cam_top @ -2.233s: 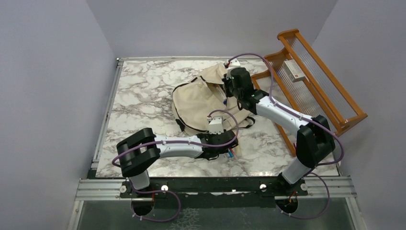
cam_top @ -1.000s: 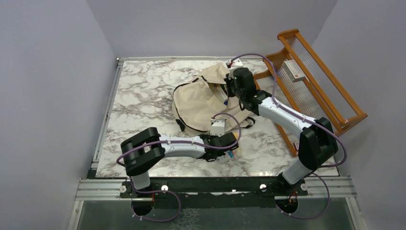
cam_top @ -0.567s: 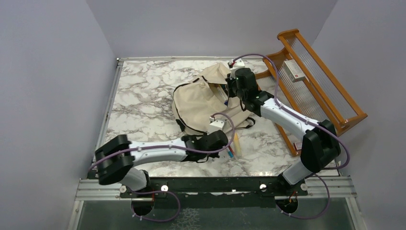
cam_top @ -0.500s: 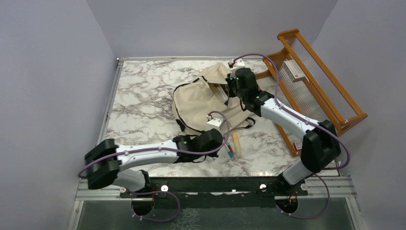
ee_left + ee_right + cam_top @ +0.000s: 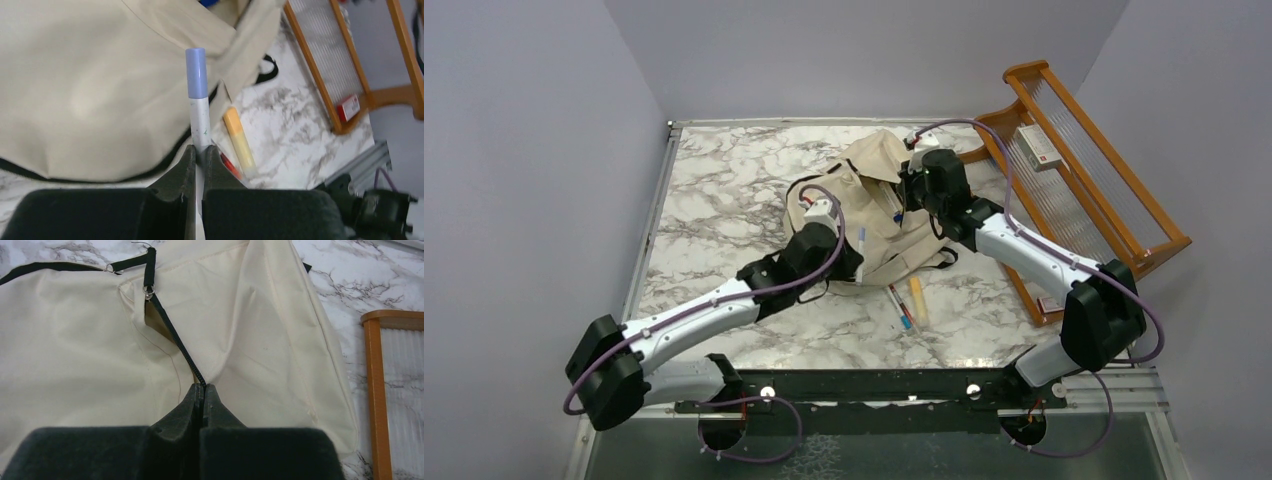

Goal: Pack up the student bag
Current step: Pick up the stationery from the center of the board, then place the stationery in the student bag.

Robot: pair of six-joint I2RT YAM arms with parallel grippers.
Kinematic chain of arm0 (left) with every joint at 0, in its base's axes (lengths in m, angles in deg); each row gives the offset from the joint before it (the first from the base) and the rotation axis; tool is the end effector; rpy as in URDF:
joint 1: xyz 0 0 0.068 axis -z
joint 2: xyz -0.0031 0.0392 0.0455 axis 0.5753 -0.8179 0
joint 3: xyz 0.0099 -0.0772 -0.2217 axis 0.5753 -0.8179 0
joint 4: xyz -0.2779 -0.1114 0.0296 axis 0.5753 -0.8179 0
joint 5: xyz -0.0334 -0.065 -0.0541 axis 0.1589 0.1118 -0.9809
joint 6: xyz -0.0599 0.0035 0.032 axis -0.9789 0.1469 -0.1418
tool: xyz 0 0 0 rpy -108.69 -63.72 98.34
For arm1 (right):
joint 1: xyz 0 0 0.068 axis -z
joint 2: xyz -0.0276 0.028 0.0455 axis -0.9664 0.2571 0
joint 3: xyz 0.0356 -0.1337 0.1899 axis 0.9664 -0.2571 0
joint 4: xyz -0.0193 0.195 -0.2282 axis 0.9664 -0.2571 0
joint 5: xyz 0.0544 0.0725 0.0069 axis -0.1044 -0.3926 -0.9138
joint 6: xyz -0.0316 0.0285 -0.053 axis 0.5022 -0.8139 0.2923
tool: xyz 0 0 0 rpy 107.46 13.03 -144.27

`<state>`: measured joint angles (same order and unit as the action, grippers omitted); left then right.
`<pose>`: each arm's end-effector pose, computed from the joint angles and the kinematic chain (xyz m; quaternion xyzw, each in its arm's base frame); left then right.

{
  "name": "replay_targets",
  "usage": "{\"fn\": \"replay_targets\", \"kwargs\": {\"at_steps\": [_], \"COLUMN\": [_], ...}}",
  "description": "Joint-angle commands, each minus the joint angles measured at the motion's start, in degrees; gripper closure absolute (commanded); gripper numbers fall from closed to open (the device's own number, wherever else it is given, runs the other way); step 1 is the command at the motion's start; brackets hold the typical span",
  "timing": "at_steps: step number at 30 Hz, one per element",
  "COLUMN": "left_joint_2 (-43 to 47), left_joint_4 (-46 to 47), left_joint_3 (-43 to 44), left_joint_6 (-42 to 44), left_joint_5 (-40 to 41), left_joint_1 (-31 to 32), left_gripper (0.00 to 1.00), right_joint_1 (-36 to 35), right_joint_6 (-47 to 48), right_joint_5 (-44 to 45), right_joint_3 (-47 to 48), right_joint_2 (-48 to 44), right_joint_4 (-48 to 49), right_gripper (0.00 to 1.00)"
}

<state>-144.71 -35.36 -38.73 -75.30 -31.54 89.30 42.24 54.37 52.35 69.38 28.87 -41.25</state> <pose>0.1982 -0.2561 0.2093 0.0344 0.8519 -0.3278 0.4070 0.3491 0.2160 0.2299 -0.1652 0.8243 0.1157 0.5290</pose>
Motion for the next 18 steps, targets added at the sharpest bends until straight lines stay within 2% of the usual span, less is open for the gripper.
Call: {"fn": "replay_targets", "kwargs": {"at_steps": [1, 7, 12, 18], "left_joint_2": [-8.0, -19.4, -25.0, -31.7], "left_joint_4": [2.8, 3.3, 3.9, 5.9], "left_joint_3": [7.1, 16.1, 18.9, 23.8], "left_joint_6": [-2.8, -4.7, -7.9, -7.4], "left_joint_5": [-5.7, -9.0, -9.5, -13.4], "left_joint_1": [-7.5, -11.3, -12.6, -14.6], "left_gripper": [1.0, 1.0, 1.0, 1.0], "right_joint_1": [0.4, 0.4, 0.4, 0.4], "right_joint_6": [0.3, -2.4, -4.4, -5.6], "right_joint_5": [0.0, -1.1, -2.6, -3.9], "right_joint_3": [0.1, 1.7, 3.6, 4.5], "right_joint_2": [-2.2, -1.2, -0.4, 0.4], "right_joint_4": [1.4, 0.7, -0.4, -1.0], "right_gripper": [1.0, 1.0, 0.99, 0.99]}}
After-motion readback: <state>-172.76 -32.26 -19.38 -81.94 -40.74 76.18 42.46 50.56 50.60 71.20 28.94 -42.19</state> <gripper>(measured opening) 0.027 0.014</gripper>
